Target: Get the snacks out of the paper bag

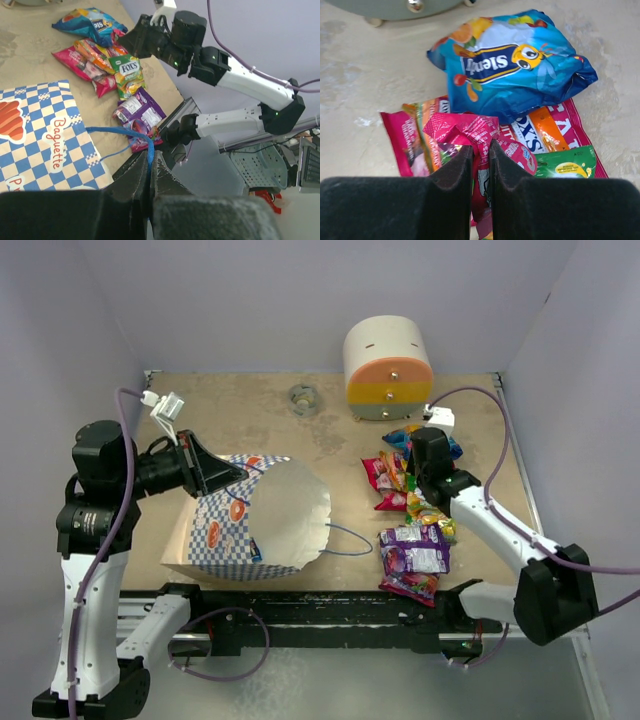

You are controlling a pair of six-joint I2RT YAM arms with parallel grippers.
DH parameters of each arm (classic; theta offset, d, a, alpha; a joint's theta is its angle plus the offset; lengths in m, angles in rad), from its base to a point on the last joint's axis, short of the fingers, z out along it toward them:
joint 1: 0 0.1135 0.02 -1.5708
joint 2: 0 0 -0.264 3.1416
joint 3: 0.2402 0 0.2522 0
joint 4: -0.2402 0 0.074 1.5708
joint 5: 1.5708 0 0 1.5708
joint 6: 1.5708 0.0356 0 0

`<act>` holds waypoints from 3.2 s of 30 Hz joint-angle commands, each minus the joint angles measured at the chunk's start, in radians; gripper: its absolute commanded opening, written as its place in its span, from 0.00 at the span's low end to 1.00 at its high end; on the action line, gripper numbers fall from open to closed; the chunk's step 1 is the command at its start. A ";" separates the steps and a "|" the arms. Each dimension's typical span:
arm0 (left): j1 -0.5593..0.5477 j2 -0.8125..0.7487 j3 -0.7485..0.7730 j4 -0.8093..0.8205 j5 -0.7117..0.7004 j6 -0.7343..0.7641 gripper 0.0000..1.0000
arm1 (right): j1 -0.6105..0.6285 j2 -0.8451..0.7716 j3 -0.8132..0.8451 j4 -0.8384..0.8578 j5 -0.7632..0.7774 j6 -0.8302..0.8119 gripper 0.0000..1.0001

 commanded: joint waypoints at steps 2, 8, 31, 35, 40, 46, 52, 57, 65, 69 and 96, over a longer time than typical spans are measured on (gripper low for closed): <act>-0.003 -0.008 0.029 -0.089 0.063 0.091 0.00 | -0.077 0.070 0.014 -0.003 -0.023 0.085 0.00; -0.002 -0.042 0.003 -0.115 0.063 0.083 0.00 | -0.088 0.067 -0.016 0.007 -0.052 0.046 0.16; -0.003 -0.083 -0.009 -0.181 -0.270 0.042 0.00 | 0.377 -0.247 -0.064 0.178 -0.767 -0.347 0.66; -0.003 -0.091 -0.023 -0.163 -0.265 0.019 0.00 | 0.515 -0.169 -0.076 0.254 -0.798 -0.414 0.62; -0.002 -0.074 -0.006 -0.137 -0.262 0.003 0.00 | 0.639 0.042 -0.037 0.454 -0.768 -0.493 0.57; -0.002 -0.035 0.051 -0.130 -0.262 0.007 0.00 | 0.704 0.365 0.113 0.561 -0.785 -0.596 0.56; -0.002 -0.001 0.096 -0.114 -0.239 0.011 0.00 | 0.706 0.554 0.237 0.667 -0.762 -0.591 0.56; -0.002 0.057 0.096 -0.051 -0.159 -0.027 0.00 | 0.708 0.659 0.288 0.877 -0.465 -0.350 0.62; -0.003 0.170 0.150 0.030 -0.069 -0.049 0.00 | 0.700 0.747 0.392 0.897 -0.027 -0.158 0.70; -0.002 0.204 0.172 0.047 -0.051 -0.044 0.00 | 0.667 0.744 0.405 0.869 0.113 -0.139 0.73; -0.002 0.172 0.052 0.118 -0.048 -0.097 0.00 | 0.970 0.603 0.165 0.971 -0.106 -0.322 0.75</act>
